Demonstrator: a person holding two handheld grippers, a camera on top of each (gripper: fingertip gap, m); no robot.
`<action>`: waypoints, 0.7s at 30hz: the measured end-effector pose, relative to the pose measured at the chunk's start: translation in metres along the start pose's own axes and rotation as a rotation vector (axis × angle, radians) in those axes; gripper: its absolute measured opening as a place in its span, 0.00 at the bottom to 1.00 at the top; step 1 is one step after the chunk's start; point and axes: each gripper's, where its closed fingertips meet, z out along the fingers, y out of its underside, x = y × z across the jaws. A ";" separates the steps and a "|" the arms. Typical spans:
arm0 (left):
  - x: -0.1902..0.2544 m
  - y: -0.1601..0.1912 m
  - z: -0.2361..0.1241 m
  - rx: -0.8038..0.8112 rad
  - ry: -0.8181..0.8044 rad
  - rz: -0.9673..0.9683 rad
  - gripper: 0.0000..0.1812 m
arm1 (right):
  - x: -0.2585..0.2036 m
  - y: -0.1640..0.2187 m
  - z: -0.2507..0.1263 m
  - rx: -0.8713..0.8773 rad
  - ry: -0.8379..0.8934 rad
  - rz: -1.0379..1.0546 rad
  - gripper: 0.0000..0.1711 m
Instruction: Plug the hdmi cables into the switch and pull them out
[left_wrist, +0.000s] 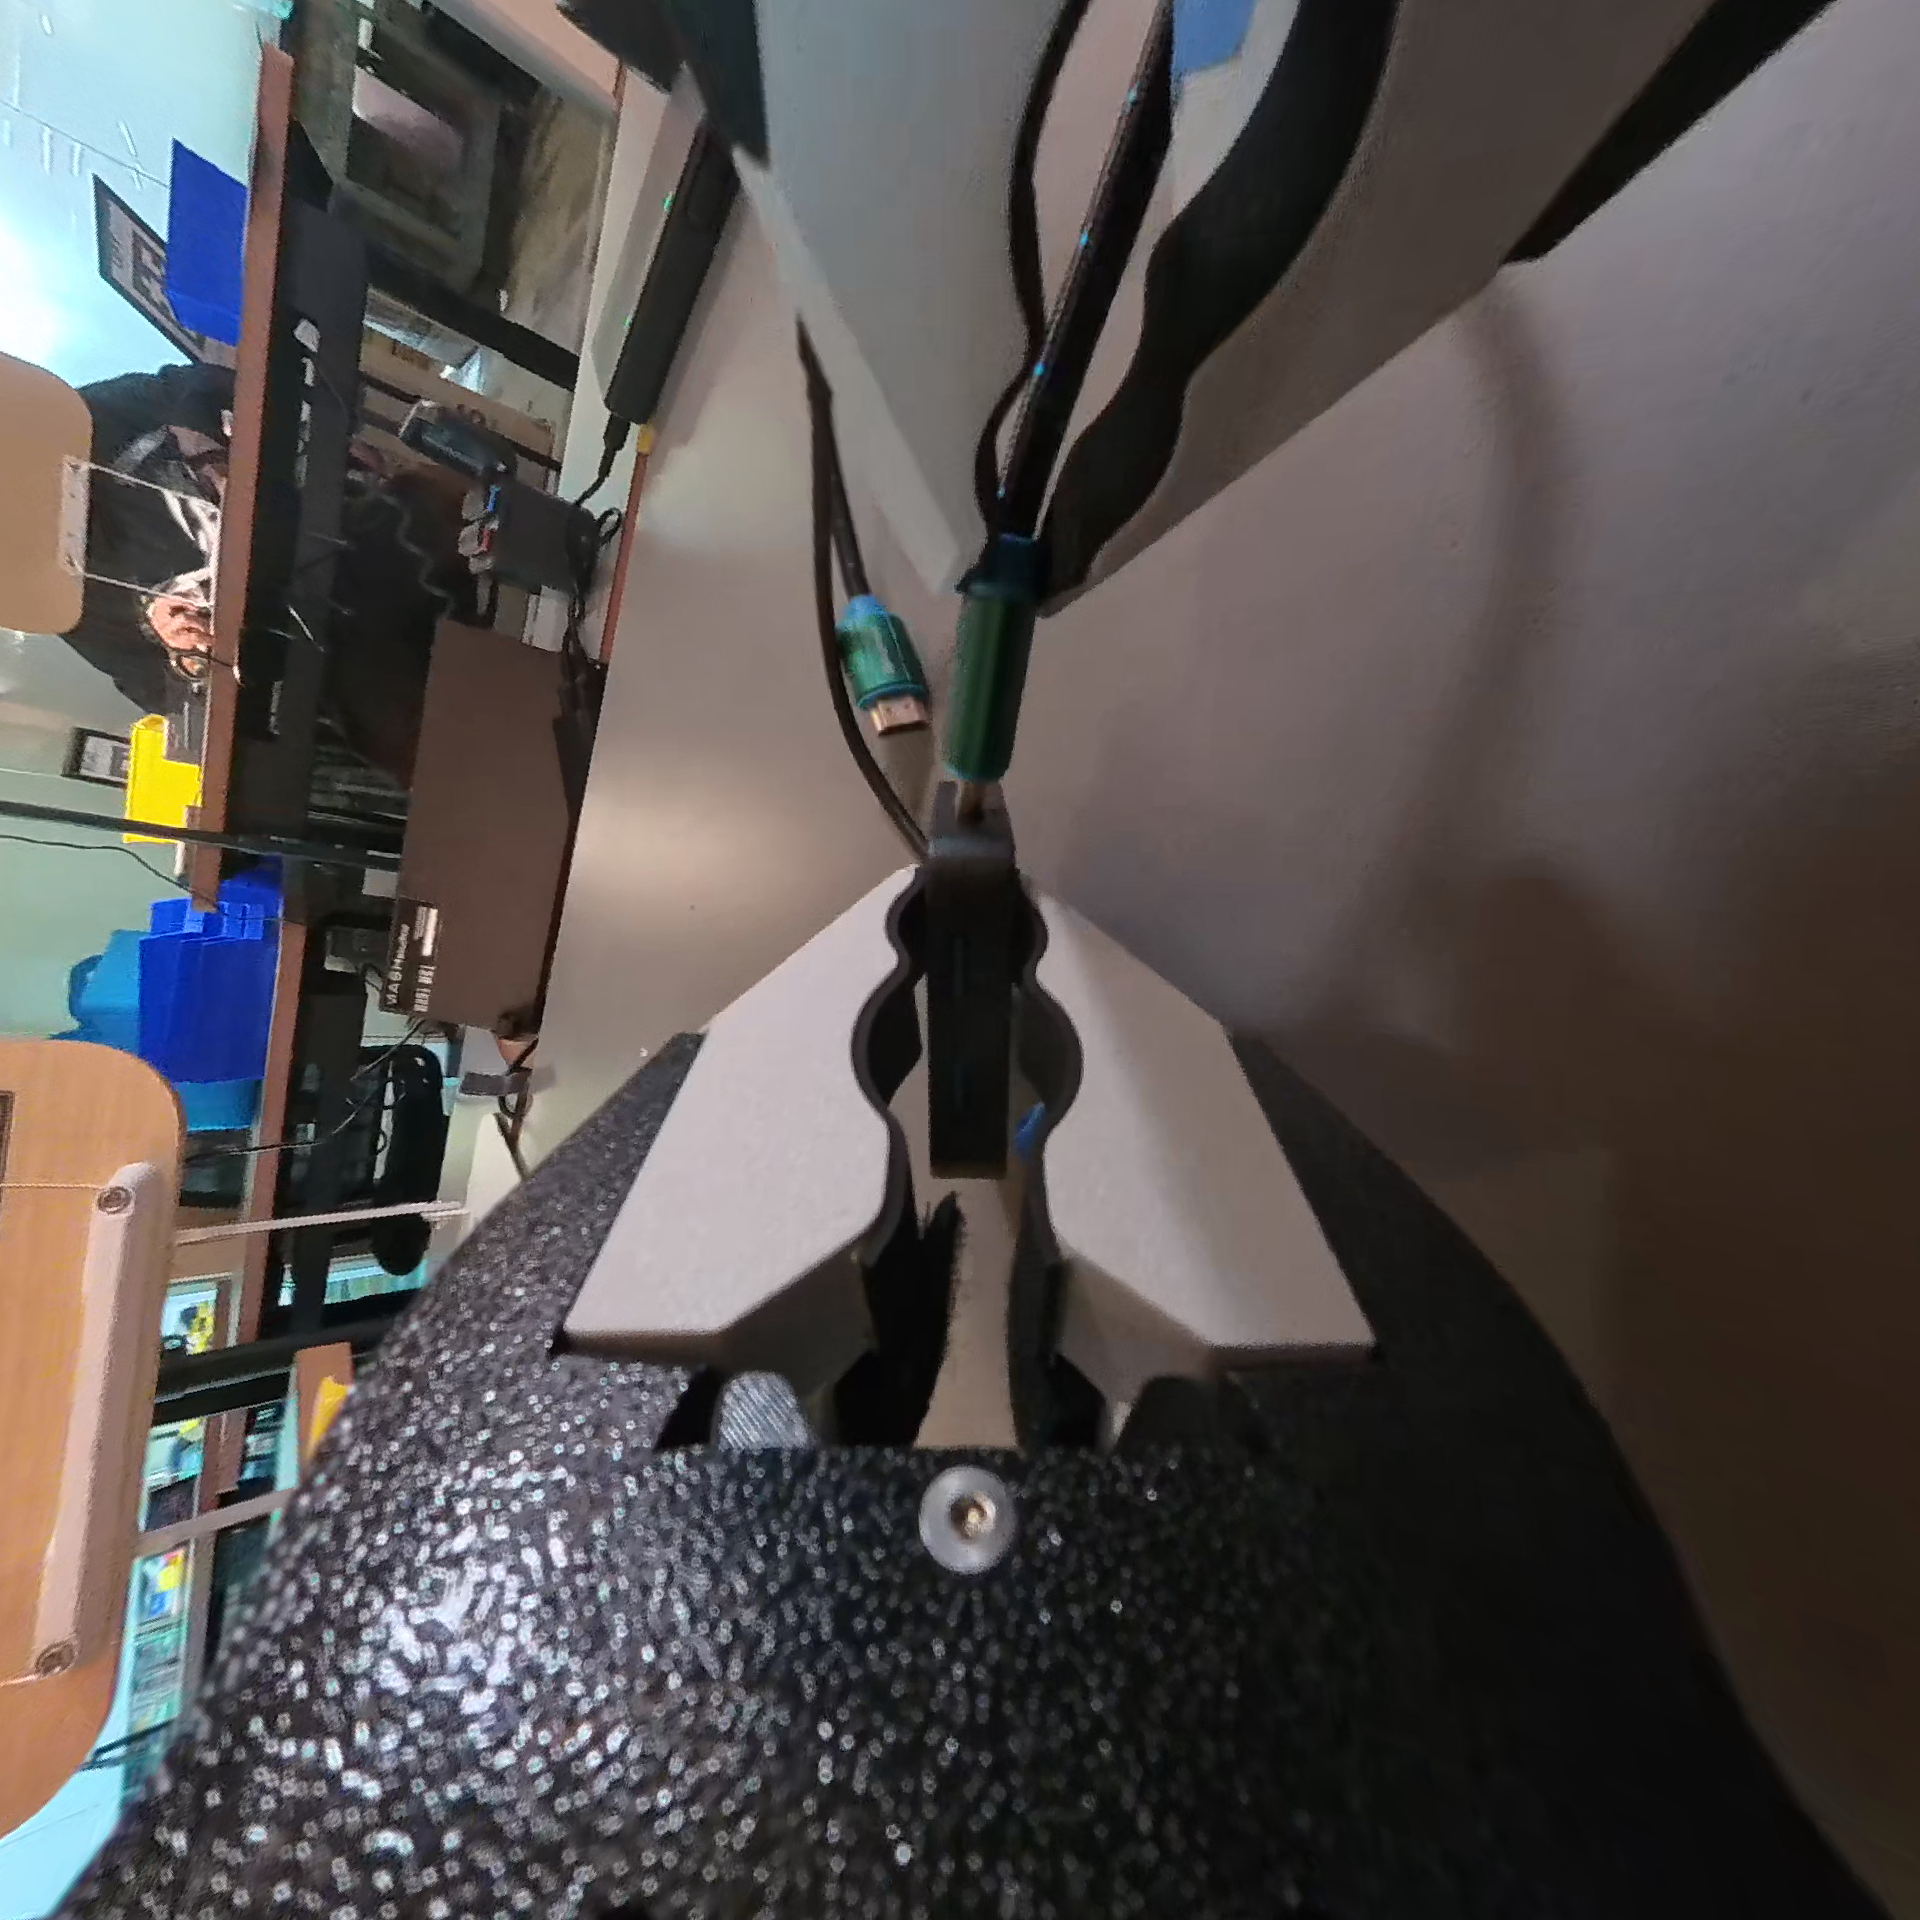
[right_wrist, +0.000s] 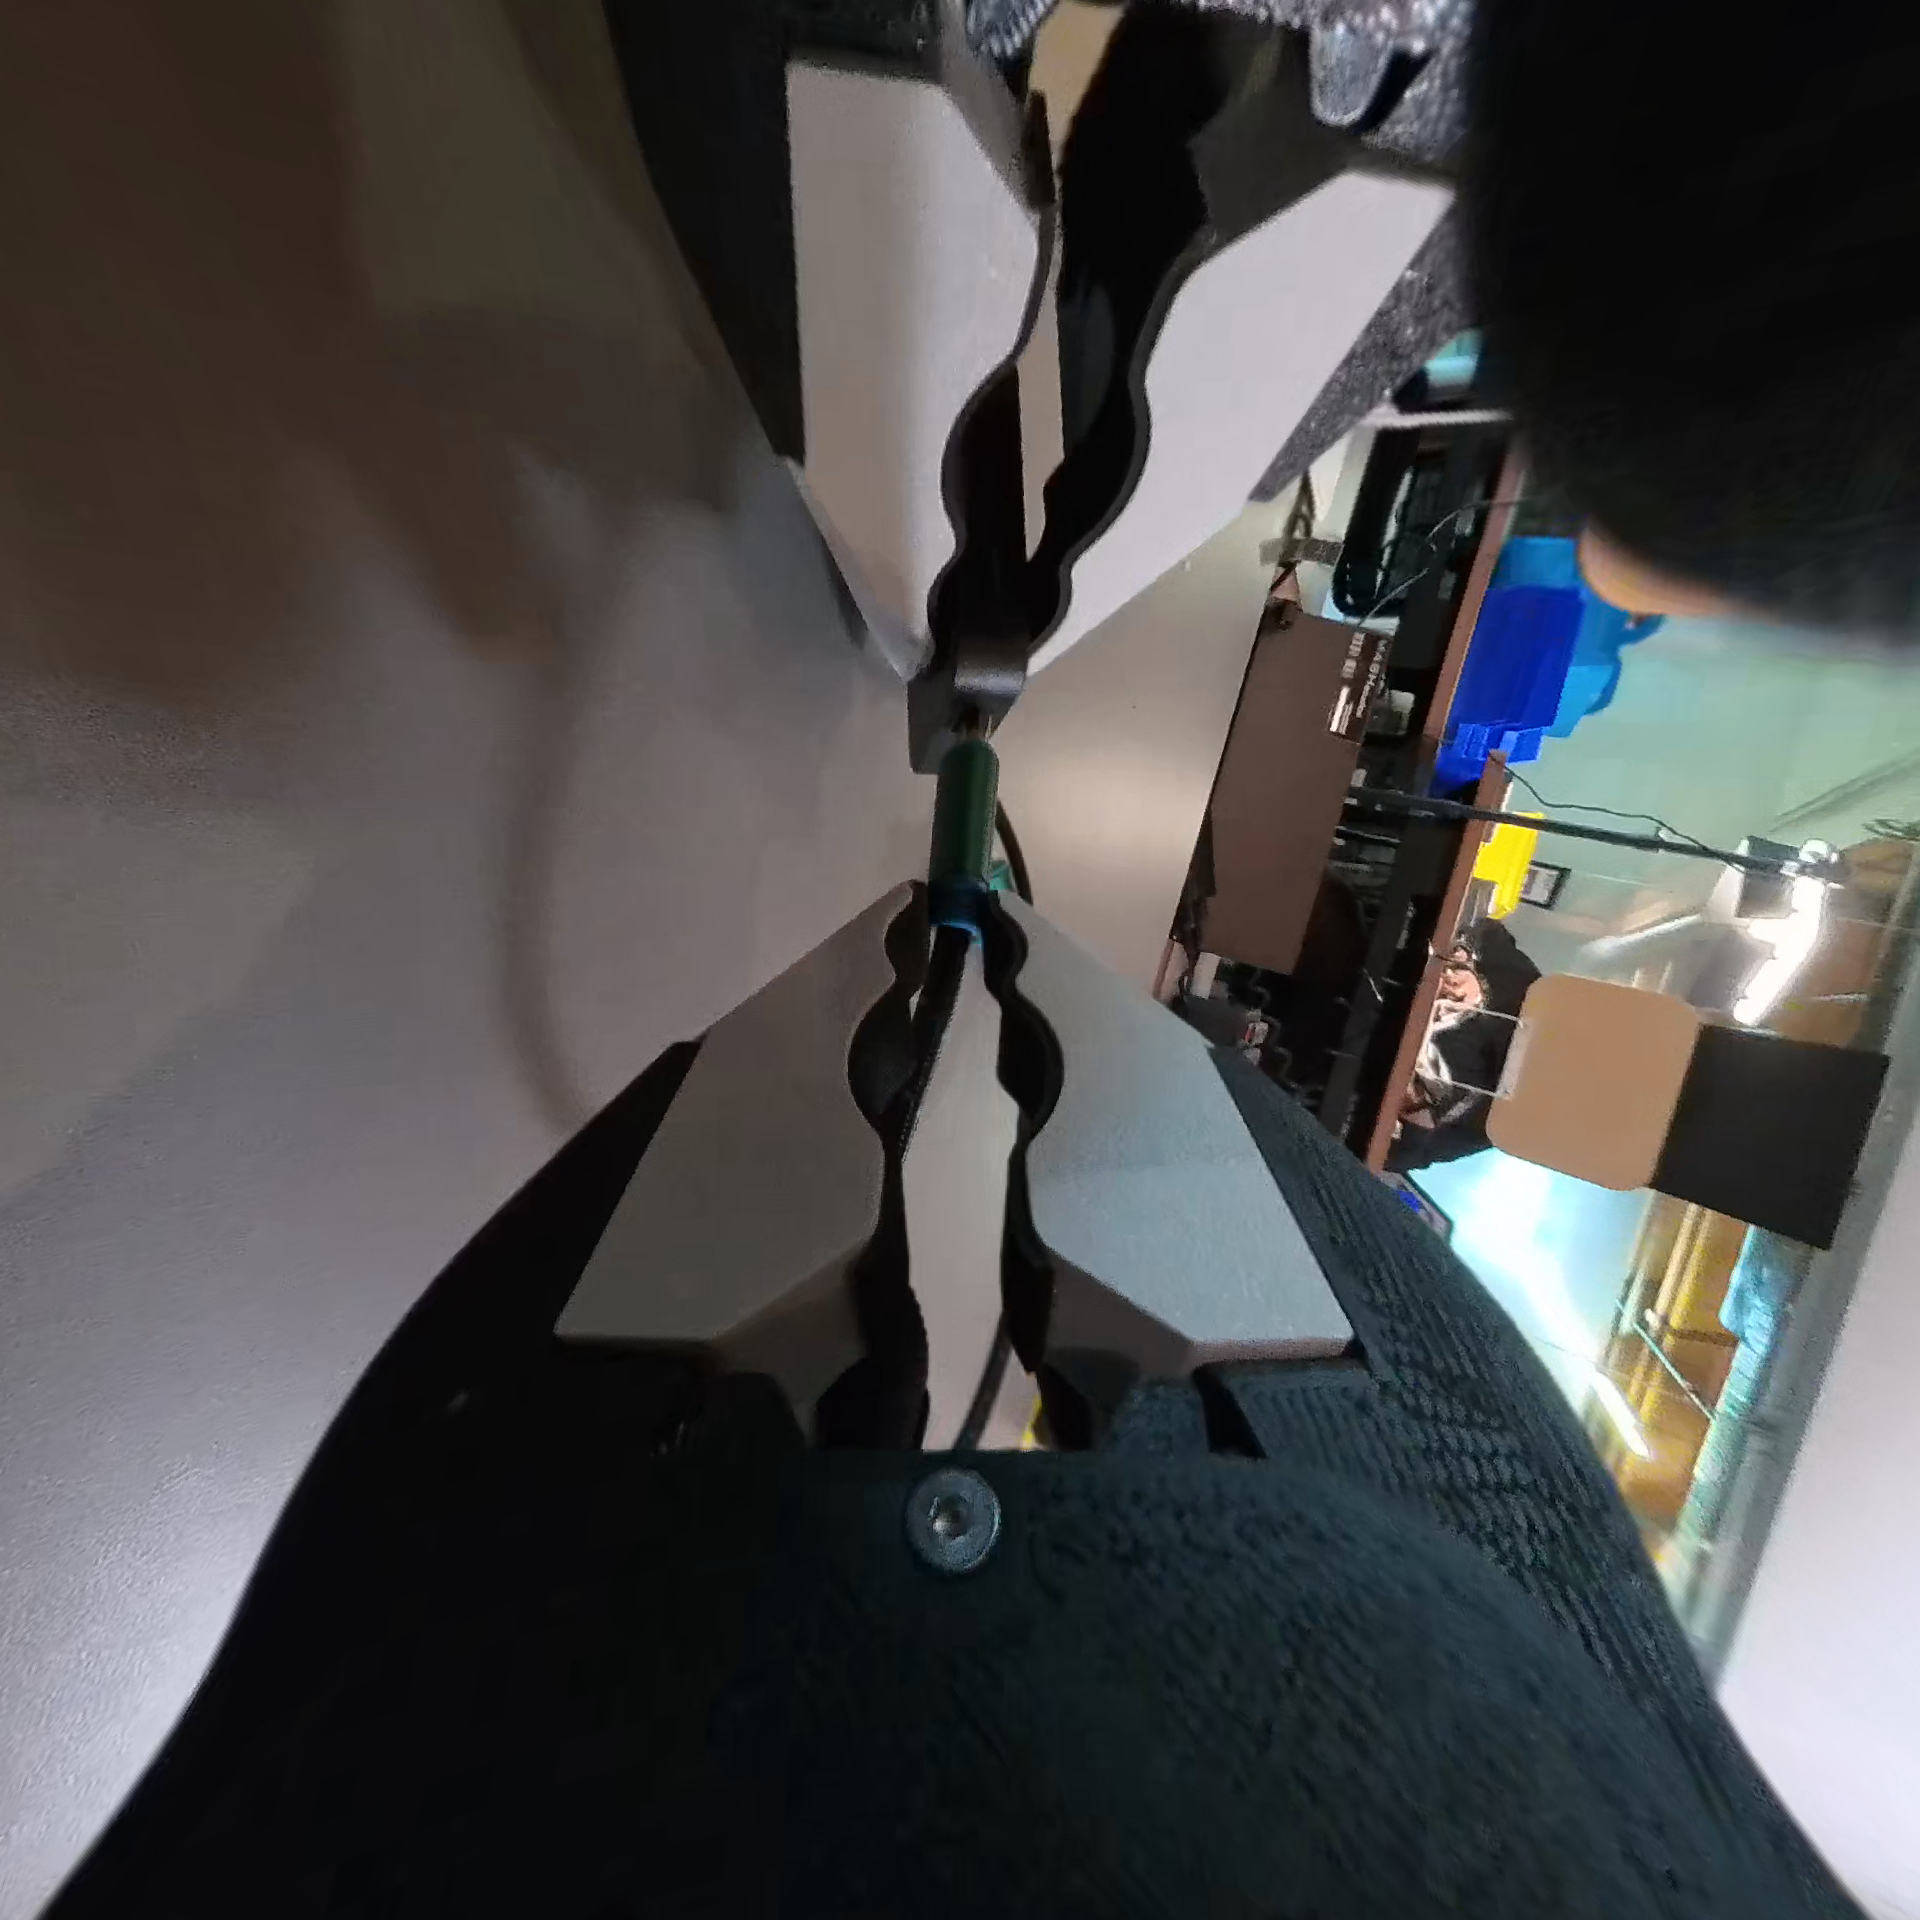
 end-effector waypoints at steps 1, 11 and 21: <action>0.000 0.000 0.000 0.005 0.005 -0.009 0.06 | 0.001 0.000 0.001 0.012 0.001 0.009 0.04; -0.003 0.004 -0.001 0.017 0.028 -0.033 0.06 | -0.002 -0.015 -0.003 0.070 0.021 -0.183 0.04; 0.003 -0.001 -0.002 0.025 0.037 0.061 0.06 | -0.002 -0.006 -0.003 0.097 -0.021 -0.120 0.04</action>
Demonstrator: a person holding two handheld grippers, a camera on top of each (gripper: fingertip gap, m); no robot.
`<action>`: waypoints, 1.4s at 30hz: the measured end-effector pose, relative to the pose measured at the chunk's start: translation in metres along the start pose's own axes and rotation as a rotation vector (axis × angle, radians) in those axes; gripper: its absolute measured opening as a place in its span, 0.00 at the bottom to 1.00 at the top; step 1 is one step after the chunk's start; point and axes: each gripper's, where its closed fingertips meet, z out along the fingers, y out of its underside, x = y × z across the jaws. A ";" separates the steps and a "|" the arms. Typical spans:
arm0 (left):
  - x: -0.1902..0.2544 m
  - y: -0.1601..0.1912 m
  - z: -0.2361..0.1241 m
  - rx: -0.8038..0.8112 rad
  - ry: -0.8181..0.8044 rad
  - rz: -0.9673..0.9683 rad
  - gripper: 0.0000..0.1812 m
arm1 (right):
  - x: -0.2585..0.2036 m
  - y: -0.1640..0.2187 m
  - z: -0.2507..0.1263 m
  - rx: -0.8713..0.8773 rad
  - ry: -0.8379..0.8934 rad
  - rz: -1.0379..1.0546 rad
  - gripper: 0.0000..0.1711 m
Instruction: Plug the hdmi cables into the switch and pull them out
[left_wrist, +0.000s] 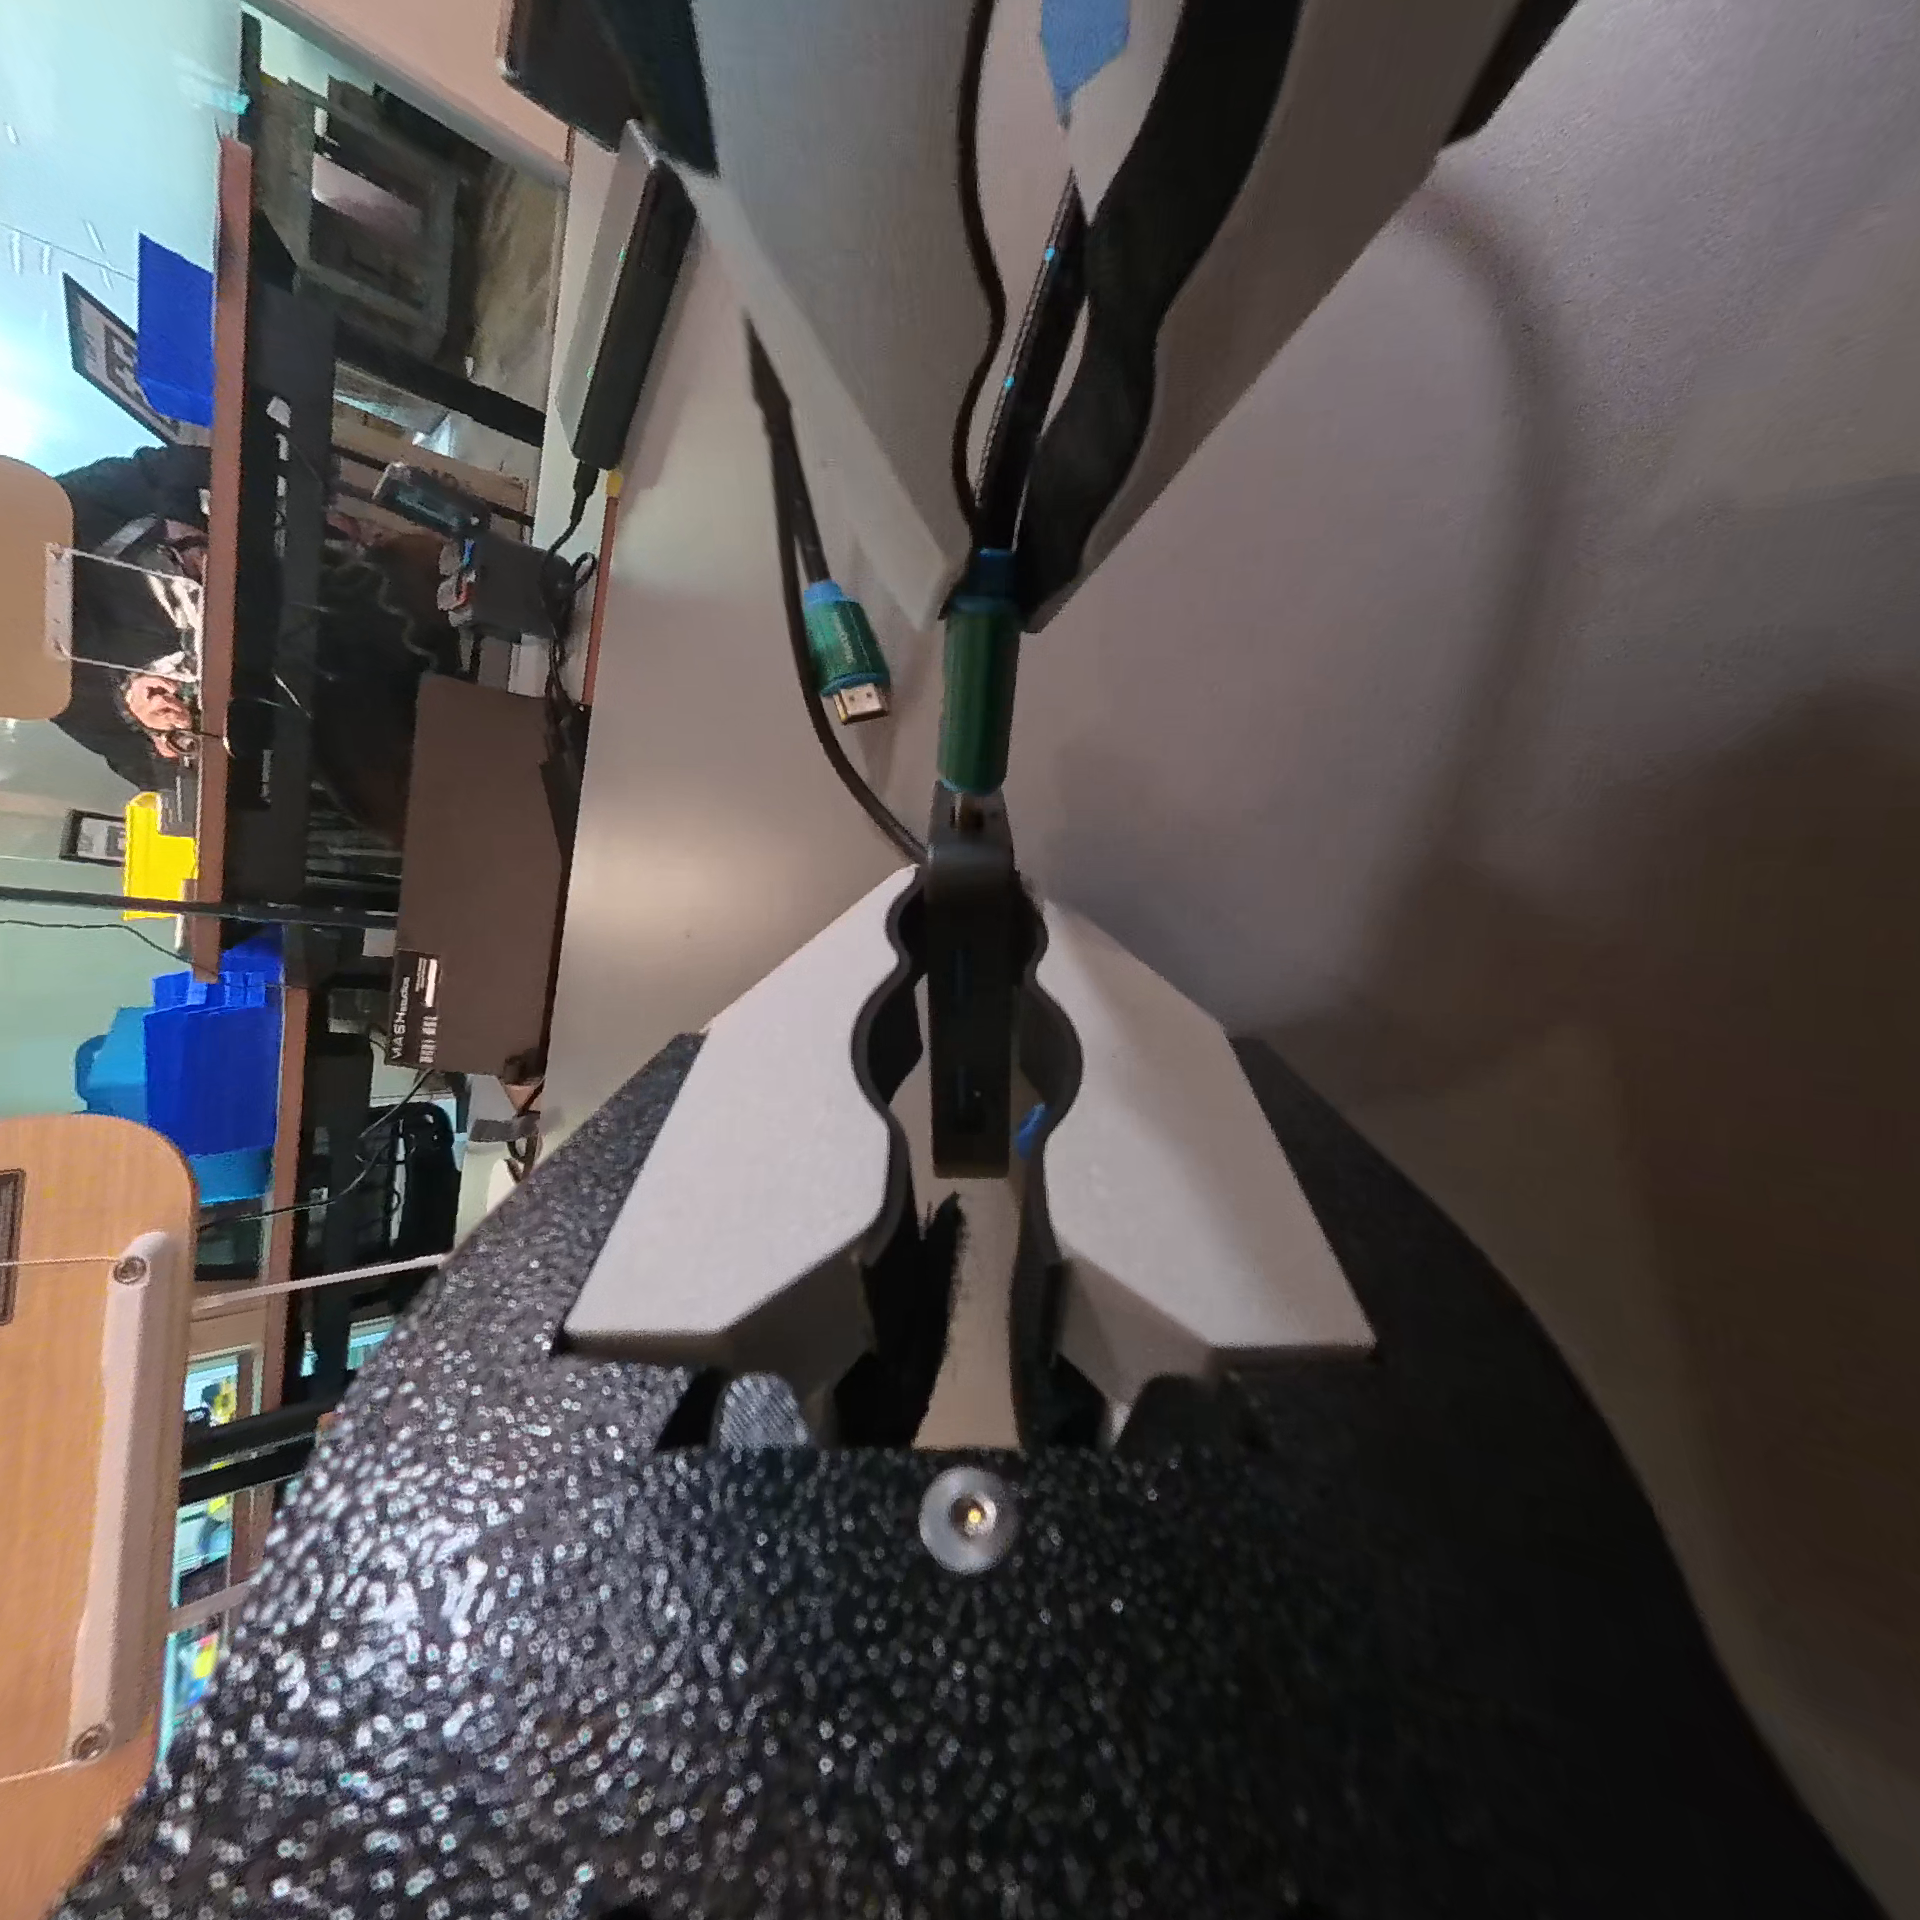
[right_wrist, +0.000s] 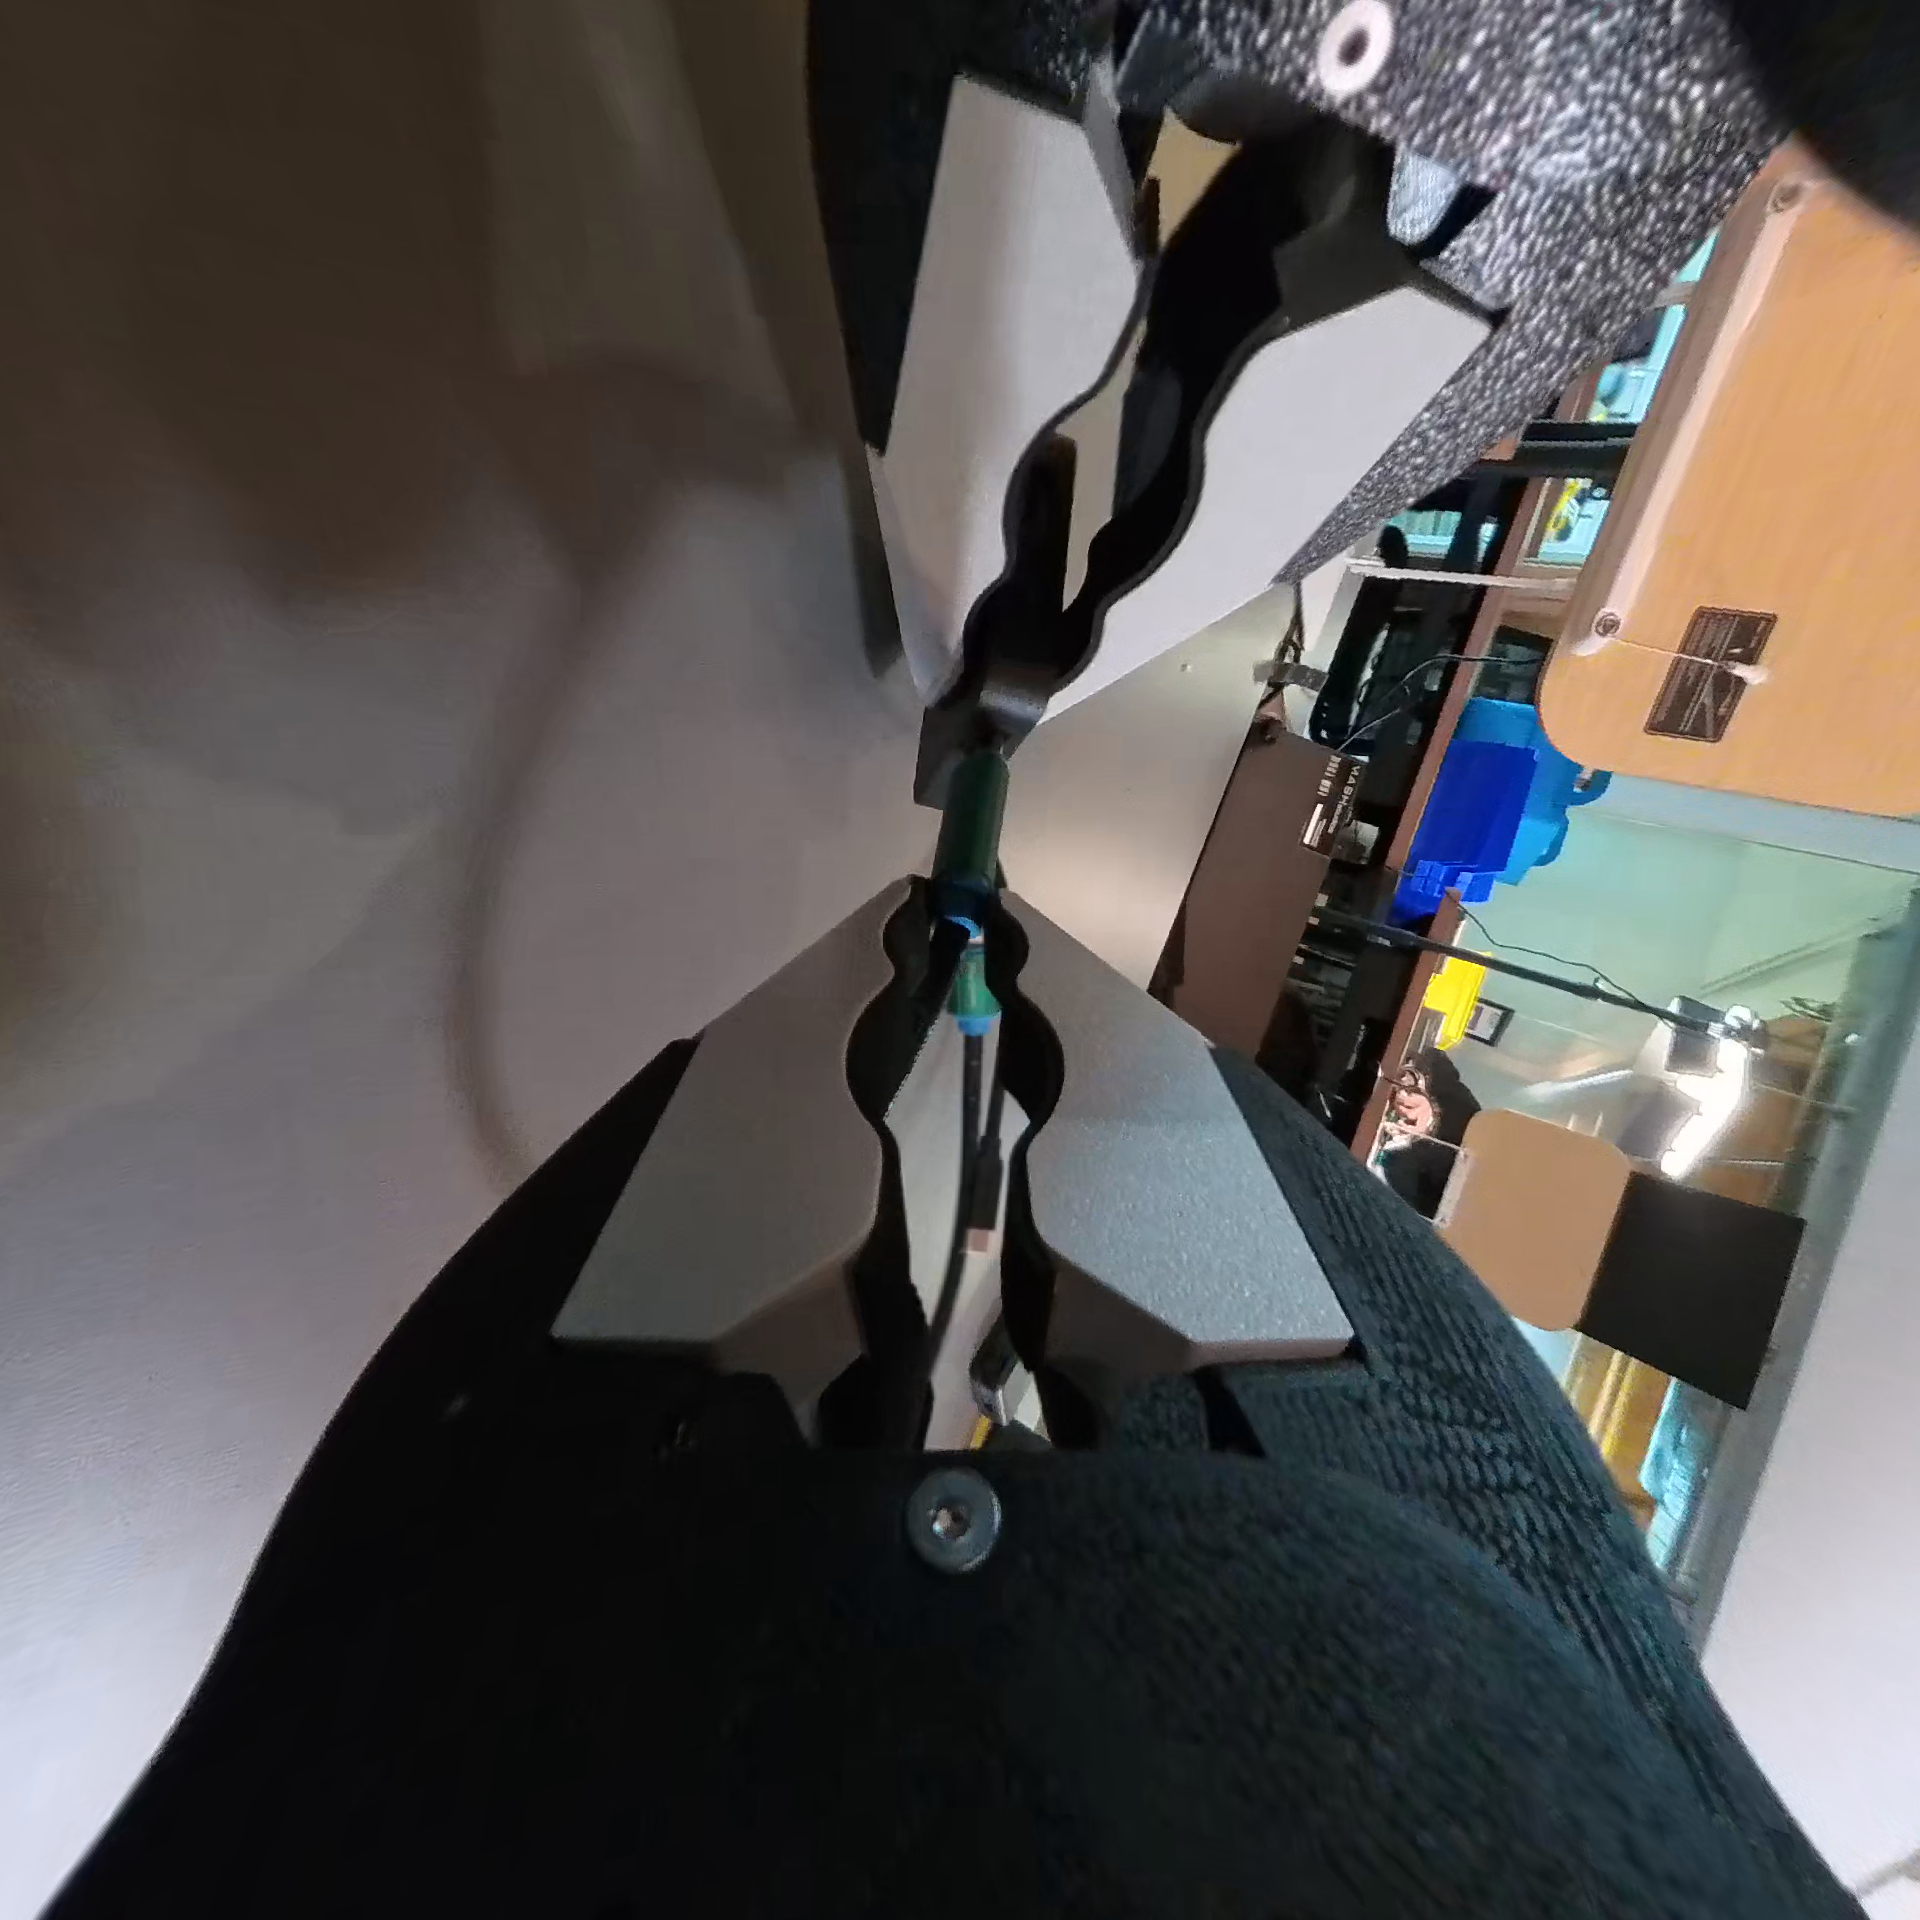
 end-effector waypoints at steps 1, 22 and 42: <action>0.000 0.000 0.000 0.005 0.001 -0.006 0.06 | 0.000 -0.001 0.000 0.002 0.010 -0.006 0.04; -0.001 0.002 0.000 0.013 0.004 -0.013 0.06 | 0.008 -0.002 0.007 -0.021 -0.037 0.047 0.03; -0.075 0.000 -0.036 0.298 -0.284 -0.447 0.06 | 0.077 0.043 -0.131 0.459 0.632 0.749 0.48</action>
